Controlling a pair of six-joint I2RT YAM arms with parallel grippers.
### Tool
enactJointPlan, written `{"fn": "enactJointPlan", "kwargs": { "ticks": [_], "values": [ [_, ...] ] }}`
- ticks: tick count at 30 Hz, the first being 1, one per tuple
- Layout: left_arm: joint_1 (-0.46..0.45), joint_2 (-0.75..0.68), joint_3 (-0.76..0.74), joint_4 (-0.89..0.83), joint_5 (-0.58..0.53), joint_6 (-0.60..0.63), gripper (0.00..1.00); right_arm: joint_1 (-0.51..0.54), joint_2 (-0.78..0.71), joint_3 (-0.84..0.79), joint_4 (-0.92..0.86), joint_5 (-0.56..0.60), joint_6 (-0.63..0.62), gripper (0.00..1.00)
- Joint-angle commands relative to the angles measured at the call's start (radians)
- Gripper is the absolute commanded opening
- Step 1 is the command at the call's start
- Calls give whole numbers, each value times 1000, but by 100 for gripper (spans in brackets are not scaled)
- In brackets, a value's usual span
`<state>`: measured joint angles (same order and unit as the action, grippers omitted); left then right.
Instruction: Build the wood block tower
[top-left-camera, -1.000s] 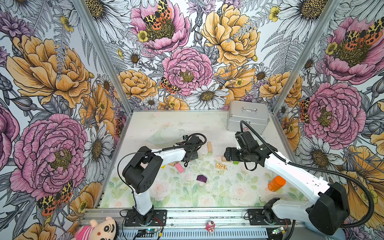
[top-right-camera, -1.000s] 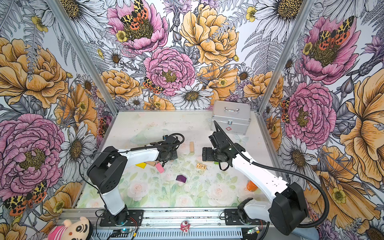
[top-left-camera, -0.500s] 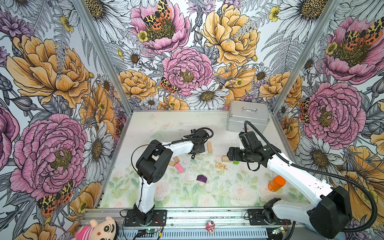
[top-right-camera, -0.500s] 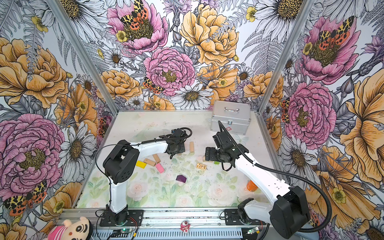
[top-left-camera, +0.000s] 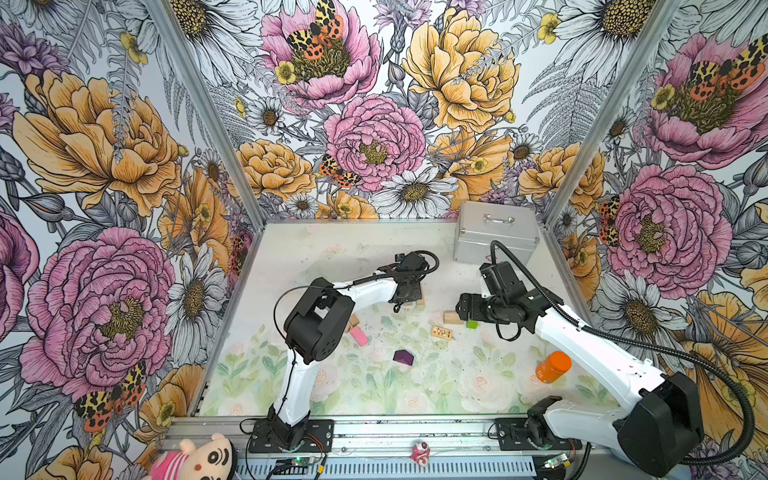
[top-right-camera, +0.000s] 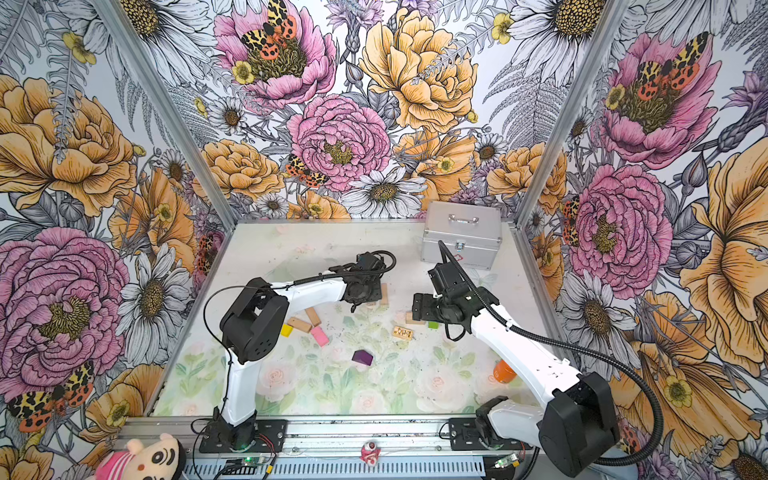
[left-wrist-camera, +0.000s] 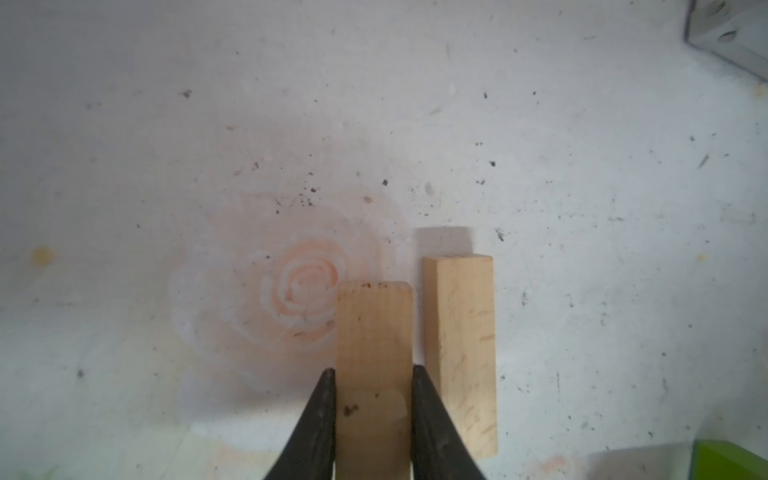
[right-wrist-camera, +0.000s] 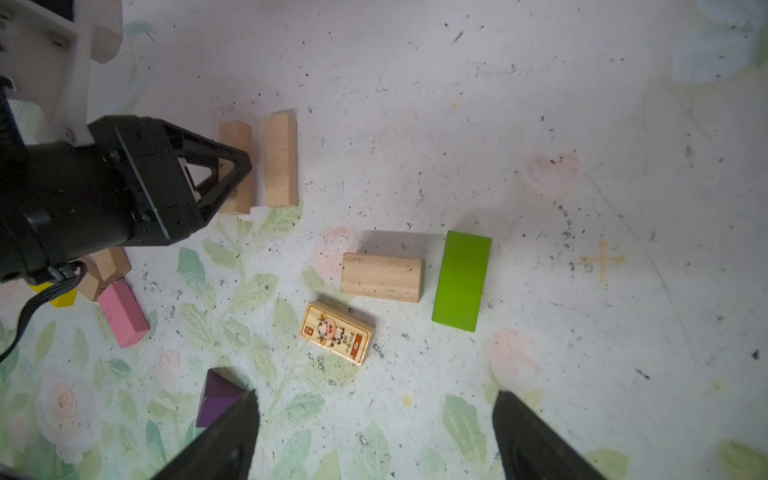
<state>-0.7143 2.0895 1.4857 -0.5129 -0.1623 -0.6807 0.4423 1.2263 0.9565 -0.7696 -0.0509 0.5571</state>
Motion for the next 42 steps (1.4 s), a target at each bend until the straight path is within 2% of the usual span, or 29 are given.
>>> {"fn": "enactJointPlan", "kwargs": {
  "ticks": [1, 4, 6, 8, 13, 19, 21, 28, 31, 34, 39, 42],
  "values": [
    [-4, 18, 28, -4, 20, 17, 18, -9, 7, 6, -4, -4, -13, 90],
    [-8, 27, 39, -6, 19, 30, 20, -11, 7, 2, -4, -4, -12, 90],
    [-12, 29, 44, -5, 14, 33, 26, -12, 5, 2, -4, -7, -9, 90],
    [-13, 21, 42, -8, 0, 33, 37, -14, 5, 2, -4, -7, -8, 90],
    [-19, -13, 33, -7, -30, 45, 48, -15, 5, 2, -5, -8, -5, 90],
    [-38, -111, 0, -6, -40, 51, 53, -15, 9, 13, -17, -6, -3, 91],
    [-43, -156, -22, -6, -80, 62, 54, -13, 12, 23, -24, -6, -8, 91],
    [-38, -414, -200, -5, -150, 79, 57, 19, 75, 80, -28, 14, -16, 93],
    [-30, -546, -312, 0, -184, 81, 62, 85, 180, 146, -34, 66, -34, 100],
    [-23, -685, -428, 1, -207, 80, 65, 146, 314, 236, -34, 82, -32, 100],
    [-22, -927, -632, 0, -236, 61, 71, 182, 508, 377, -28, 75, -25, 100],
    [-19, -1092, -747, 1, -235, 50, 81, 187, 605, 455, -28, 57, -37, 100]
  ]
}}
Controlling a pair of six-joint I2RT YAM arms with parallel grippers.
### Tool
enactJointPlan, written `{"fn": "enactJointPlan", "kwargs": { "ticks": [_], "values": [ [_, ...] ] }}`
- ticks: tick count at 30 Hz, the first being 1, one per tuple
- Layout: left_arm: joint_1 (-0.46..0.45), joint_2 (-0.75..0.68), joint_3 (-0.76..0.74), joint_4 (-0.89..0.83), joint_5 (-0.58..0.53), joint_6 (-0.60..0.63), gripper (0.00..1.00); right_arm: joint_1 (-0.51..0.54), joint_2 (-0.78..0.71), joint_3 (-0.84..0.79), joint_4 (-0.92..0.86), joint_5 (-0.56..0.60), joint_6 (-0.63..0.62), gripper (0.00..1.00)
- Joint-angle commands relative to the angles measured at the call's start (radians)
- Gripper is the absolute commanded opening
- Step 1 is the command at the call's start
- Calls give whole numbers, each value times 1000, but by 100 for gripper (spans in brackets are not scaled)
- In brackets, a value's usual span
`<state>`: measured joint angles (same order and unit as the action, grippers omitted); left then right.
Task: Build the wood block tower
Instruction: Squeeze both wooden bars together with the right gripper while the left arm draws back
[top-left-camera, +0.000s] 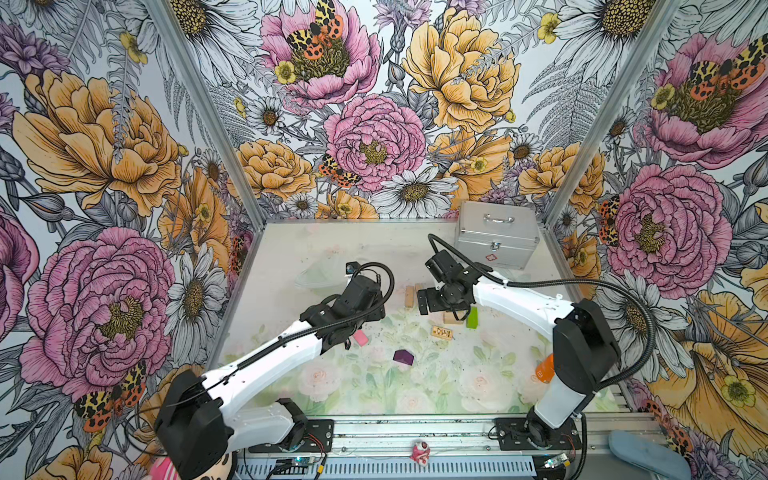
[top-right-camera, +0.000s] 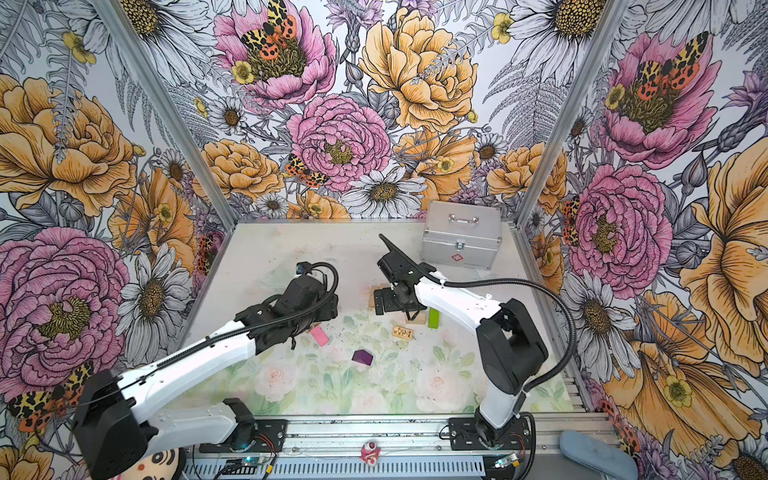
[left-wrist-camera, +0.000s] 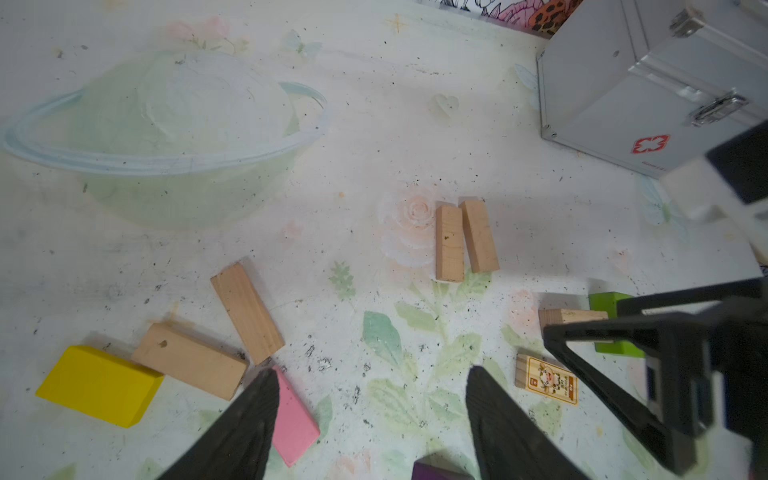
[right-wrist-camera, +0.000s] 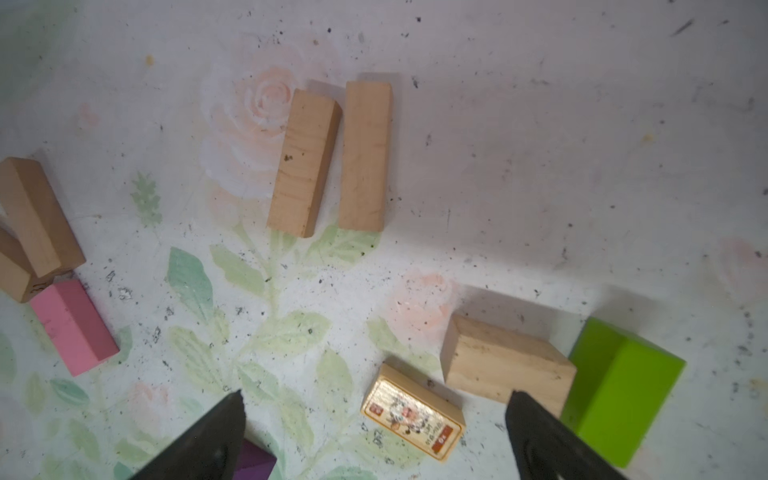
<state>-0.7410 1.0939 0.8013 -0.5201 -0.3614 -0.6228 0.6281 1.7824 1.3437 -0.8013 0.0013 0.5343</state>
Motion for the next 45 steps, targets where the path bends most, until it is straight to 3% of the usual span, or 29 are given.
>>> {"fn": "enactJointPlan", "kwargs": {
  "ticks": [1, 3, 10, 23, 33, 36, 40, 45],
  "values": [
    [8, -150, -95, 8, -24, 3, 86, 0, 79, 95, 4, 5, -17, 99],
    [8, -238, -140, 2, 9, 26, 99, 1, 133, 145, -2, -6, -24, 100],
    [33, -410, -215, -31, 37, 43, 99, 3, 268, 269, -31, -17, -23, 100],
    [71, -412, -235, -29, 58, 42, 99, 13, 416, 405, -91, 19, -14, 95],
    [76, -424, -234, -21, 58, 46, 99, 12, 463, 450, -112, 42, -7, 78],
    [81, -416, -233, -13, 64, 50, 99, 12, 470, 457, -116, 44, -13, 70],
    [87, -407, -234, -9, 76, 52, 99, 12, 481, 468, -122, 45, -15, 50],
    [88, -415, -236, -9, 81, 50, 99, 12, 491, 479, -127, 43, -13, 44]
  ]
}}
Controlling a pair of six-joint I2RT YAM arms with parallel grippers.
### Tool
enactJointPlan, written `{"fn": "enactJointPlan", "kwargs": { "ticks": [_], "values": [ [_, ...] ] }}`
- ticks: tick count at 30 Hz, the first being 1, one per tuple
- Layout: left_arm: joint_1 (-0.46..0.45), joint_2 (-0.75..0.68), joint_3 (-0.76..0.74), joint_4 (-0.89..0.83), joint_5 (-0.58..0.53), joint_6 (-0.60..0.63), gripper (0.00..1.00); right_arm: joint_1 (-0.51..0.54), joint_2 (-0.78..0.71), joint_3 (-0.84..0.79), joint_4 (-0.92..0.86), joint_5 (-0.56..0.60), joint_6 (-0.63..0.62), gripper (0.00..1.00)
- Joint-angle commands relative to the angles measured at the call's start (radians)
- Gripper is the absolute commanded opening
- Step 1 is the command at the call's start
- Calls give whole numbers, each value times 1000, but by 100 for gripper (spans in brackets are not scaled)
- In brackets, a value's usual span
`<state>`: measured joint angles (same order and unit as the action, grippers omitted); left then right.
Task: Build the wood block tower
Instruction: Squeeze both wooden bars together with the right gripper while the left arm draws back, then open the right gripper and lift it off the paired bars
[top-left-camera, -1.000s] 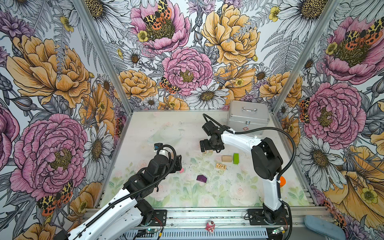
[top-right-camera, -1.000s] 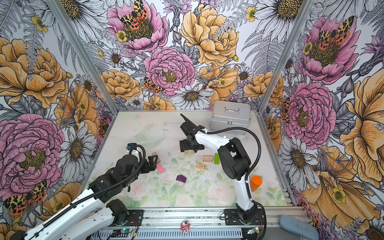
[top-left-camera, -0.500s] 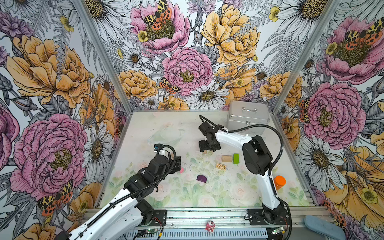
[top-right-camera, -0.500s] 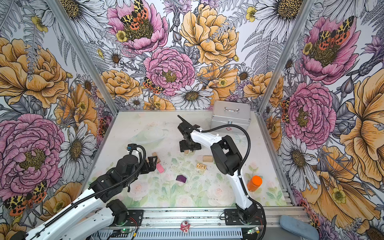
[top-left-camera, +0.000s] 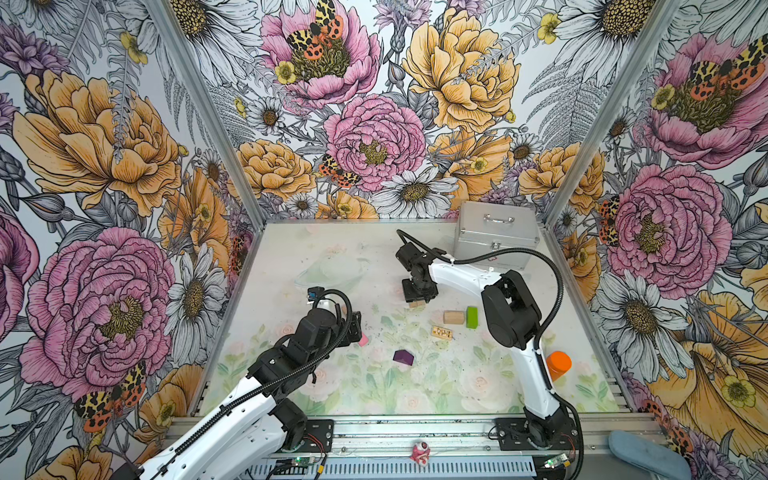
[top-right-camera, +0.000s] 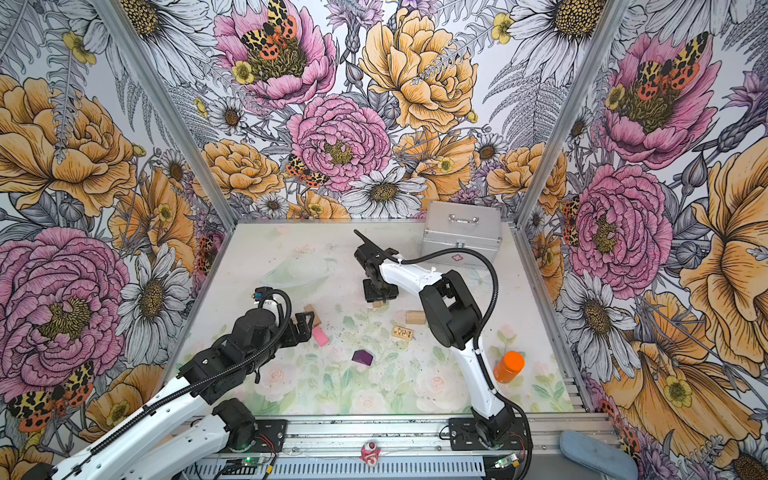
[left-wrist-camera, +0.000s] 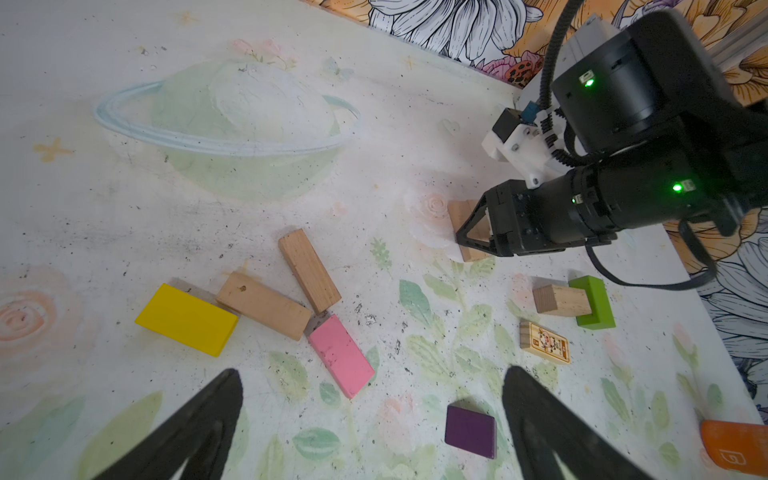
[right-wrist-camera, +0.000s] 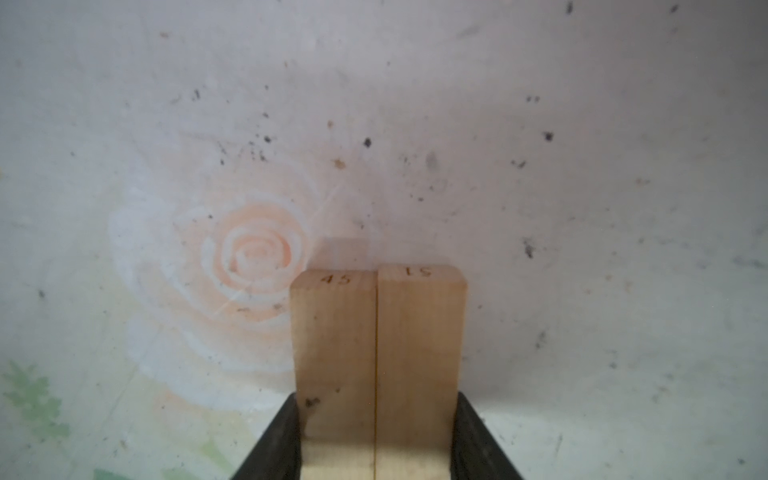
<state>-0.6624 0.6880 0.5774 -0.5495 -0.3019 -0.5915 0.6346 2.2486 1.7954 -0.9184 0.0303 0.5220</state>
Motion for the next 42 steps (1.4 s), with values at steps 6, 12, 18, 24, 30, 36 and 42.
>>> {"fn": "enactJointPlan", "kwargs": {
  "ticks": [6, 12, 18, 24, 30, 36, 42],
  "values": [
    [9, -17, -13, 22, 20, 18, 99, 5, 23, 26, -13, 9, 11, 43],
    [8, -15, -11, 21, 28, 16, 99, 17, 28, 16, -13, -12, 100, 43],
    [9, -19, -8, 25, 35, 16, 99, 31, 38, 29, -14, 17, 169, 43],
    [10, -23, -13, 26, 44, 16, 99, 30, 34, 28, -19, 15, 186, 47],
    [9, -42, -16, 25, 50, 12, 99, 28, 47, 36, -22, 6, 200, 48],
    [9, -62, -22, 24, 55, 8, 99, 27, 48, 53, -31, -8, 203, 57],
    [-2, -74, -22, 22, 64, 9, 99, 28, -72, 48, -50, 11, 181, 79]
  ]
}}
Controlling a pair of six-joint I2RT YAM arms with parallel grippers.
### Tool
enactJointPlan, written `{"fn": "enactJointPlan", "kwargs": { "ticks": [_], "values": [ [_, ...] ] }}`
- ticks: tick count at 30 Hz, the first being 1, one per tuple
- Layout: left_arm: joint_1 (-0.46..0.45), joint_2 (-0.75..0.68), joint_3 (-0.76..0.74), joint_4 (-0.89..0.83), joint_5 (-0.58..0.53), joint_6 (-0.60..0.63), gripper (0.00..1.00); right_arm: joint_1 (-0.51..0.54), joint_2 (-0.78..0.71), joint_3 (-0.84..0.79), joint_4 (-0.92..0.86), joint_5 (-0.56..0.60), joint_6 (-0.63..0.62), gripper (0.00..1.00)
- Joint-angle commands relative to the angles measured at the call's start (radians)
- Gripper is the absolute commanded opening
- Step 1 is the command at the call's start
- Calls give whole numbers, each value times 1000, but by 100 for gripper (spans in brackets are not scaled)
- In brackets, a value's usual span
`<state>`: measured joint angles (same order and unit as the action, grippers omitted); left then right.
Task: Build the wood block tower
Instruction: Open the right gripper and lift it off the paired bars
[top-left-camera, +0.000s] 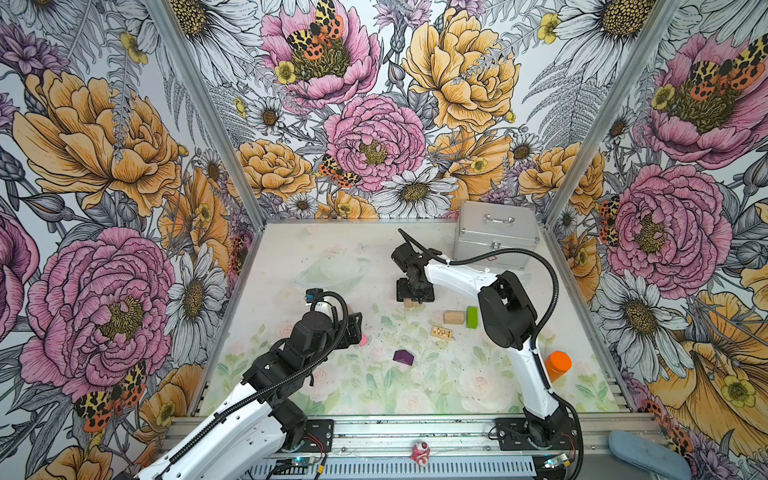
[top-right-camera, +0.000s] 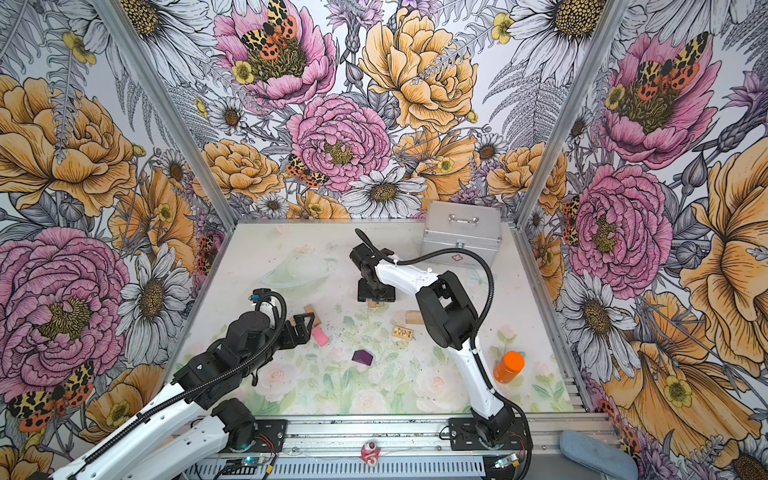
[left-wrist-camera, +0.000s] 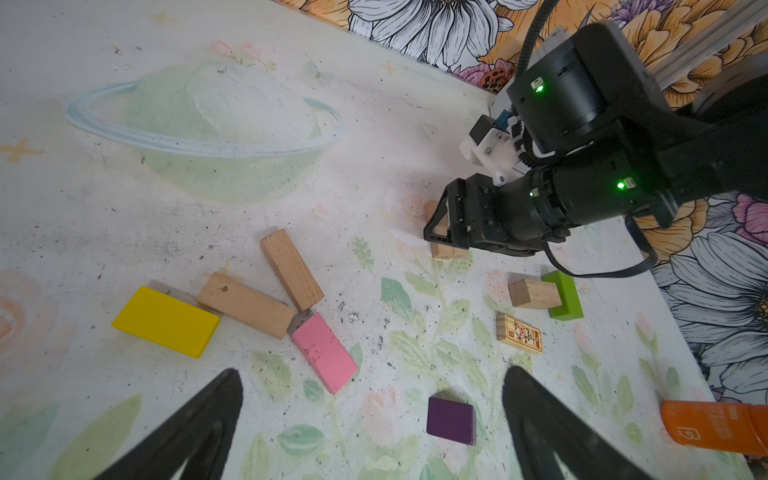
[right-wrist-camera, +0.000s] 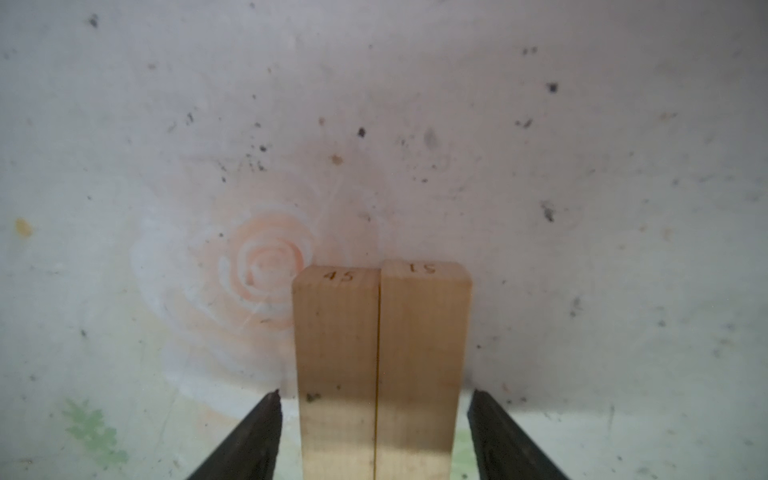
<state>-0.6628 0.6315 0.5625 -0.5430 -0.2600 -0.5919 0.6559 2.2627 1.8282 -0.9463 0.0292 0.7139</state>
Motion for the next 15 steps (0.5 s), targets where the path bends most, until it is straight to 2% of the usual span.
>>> {"fn": "enactJointPlan", "kwargs": {
  "ticks": [1, 7, 15],
  "values": [
    [-3, -21, -6, 11, 21, 8, 99, 7, -112, 15, -28, 18, -17, 80],
    [-6, -29, -2, -3, 24, -9, 99, 2, -289, -31, -55, 53, -47, 82],
    [-30, -48, -15, -50, 1, -64, 99, 2, -517, -257, -48, 93, -57, 82]
  ]
}}
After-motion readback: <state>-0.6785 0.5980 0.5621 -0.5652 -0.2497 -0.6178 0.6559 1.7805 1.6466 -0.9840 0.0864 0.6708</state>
